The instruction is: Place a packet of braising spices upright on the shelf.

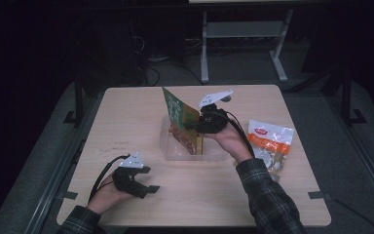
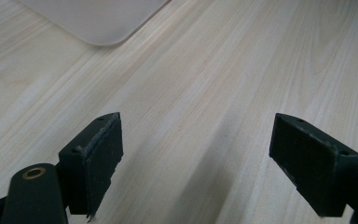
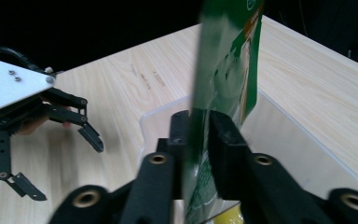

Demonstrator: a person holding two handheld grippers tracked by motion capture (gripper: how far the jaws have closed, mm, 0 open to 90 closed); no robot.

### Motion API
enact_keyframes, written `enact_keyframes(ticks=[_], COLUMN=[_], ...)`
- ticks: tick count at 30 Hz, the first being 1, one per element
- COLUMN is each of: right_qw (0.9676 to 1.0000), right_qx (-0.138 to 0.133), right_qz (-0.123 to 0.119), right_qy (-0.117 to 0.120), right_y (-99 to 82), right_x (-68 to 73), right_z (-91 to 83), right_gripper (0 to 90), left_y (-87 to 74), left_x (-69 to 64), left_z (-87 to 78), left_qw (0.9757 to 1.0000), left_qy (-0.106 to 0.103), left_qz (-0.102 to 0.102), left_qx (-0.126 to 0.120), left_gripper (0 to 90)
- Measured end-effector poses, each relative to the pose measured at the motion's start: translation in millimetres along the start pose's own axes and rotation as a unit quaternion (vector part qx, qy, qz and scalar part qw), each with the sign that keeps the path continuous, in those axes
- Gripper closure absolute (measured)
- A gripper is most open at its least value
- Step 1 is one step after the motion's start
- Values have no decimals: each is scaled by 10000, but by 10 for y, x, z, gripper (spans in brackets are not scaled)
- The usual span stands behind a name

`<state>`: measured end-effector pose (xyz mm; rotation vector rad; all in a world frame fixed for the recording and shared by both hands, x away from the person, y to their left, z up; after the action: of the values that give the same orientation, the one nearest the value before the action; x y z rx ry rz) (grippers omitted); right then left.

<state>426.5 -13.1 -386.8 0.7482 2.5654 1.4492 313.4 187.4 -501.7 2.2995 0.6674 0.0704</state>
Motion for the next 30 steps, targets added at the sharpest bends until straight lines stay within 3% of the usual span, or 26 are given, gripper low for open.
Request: enact_keyframes(ticks=[6, 10, 17, 30], right_qw=[9999, 9998, 9998, 9995], right_qx=[-77, -127, -179, -217], right_qz=[-24, -3, -28, -162], right_qy=[-139, -133, -34, 160], right_y=[-27, -38, -55, -166], right_x=[12, 49, 148, 366], right_z=[-33, -67, -133, -253], right_gripper=[539, 466, 401, 373], left_y=[-4, -5, -4, -2], left_x=[-11, -9, -8, -14], left_z=[9, 12, 16, 21], left_qw=[10000, 10000, 10000, 10000], left_qy=[-21, -20, -22, -39], left_qz=[-28, -11, -19, -80], left_qx=[30, 31, 7, -15], left_gripper=[168, 168, 168, 168])
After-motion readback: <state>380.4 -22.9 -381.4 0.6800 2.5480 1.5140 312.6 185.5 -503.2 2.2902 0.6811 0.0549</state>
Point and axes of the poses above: each handheld gripper's, and its own axes: z roughly forward along the jaws, y roughly out of its top, x roughly to its left, the point moved 7 cm from there along z, roughly forward along the jaws, and after that the axes turned 1 degree about x, right-handed, at the moved point
